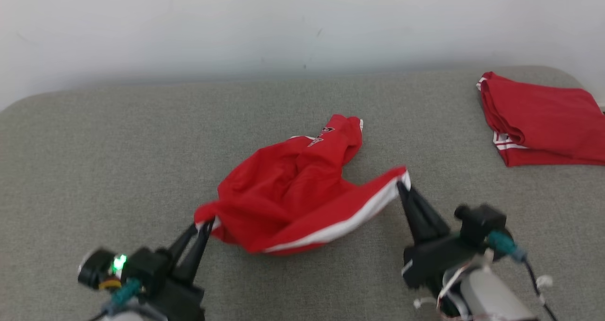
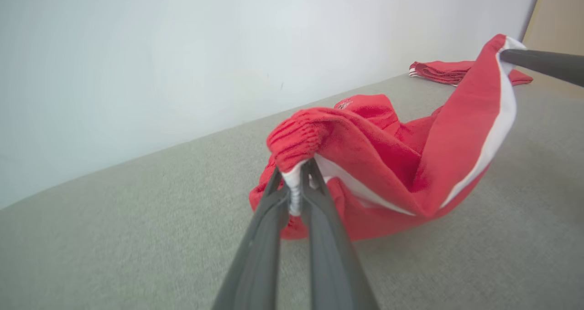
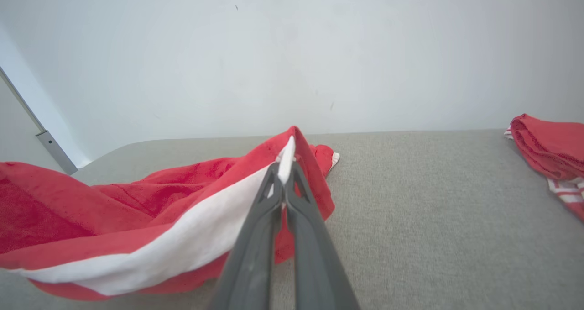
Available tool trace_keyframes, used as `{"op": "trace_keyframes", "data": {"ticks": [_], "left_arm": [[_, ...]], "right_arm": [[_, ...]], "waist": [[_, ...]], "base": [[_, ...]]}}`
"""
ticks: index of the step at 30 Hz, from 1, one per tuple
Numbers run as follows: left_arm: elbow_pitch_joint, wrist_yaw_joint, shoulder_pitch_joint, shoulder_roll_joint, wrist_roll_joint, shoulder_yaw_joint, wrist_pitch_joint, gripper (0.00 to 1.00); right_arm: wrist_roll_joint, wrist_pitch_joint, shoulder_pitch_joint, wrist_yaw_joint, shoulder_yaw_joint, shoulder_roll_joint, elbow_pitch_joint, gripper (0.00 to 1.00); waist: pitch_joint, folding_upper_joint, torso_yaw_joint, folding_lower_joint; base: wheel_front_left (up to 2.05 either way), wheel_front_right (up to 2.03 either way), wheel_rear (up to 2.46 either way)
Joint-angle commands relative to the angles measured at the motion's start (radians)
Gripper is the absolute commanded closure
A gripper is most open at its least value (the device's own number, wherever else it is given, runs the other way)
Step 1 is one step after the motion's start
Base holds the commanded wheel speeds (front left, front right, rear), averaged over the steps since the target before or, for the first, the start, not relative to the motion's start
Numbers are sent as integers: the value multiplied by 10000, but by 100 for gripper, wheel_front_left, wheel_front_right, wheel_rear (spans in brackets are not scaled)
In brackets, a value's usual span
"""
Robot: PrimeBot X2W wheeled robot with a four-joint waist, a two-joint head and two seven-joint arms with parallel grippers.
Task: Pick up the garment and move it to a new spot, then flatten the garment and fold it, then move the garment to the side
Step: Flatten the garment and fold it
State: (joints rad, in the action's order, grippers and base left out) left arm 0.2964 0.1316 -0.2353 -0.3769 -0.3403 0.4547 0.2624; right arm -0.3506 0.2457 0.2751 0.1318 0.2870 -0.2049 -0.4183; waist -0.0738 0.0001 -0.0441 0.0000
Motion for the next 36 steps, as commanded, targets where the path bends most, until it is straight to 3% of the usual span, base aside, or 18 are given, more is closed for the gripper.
{"op": "trace_keyframes", "data": {"ticks": [1,7,16,28,36], "left_arm": [[-229,-23,-783,-274,-149,231,0,100],[-561,-23,-3147,-927,-818,1080,-566,100],[5,-23,-8443,-1505,-3154,2267,-1591,100],[2323,-23,-14296,-1189,-5916,3167,-1879,100],[3139,-23,-16537,-1026,-6474,3905,-1676,100]], "right_arm": [[-194,-156,647,-29,-17,-137,191,100],[-705,-543,2631,-29,-108,-325,260,100],[-1479,-1583,7507,-29,-385,-573,-713,100],[-1956,-2535,13640,-29,-673,-416,-3286,100],[-1552,-2227,15893,-29,-445,-189,-4565,100]], "waist": [[-247,-1,-77,0],[-1041,-1,-81,0],[-3266,-1,-12,0],[-5363,-1,-93,0],[-5798,-1,-159,0]], "base": [[0,0,0],[0,0,0],[0,0,0],[0,0,0],[0,0,0]]}}
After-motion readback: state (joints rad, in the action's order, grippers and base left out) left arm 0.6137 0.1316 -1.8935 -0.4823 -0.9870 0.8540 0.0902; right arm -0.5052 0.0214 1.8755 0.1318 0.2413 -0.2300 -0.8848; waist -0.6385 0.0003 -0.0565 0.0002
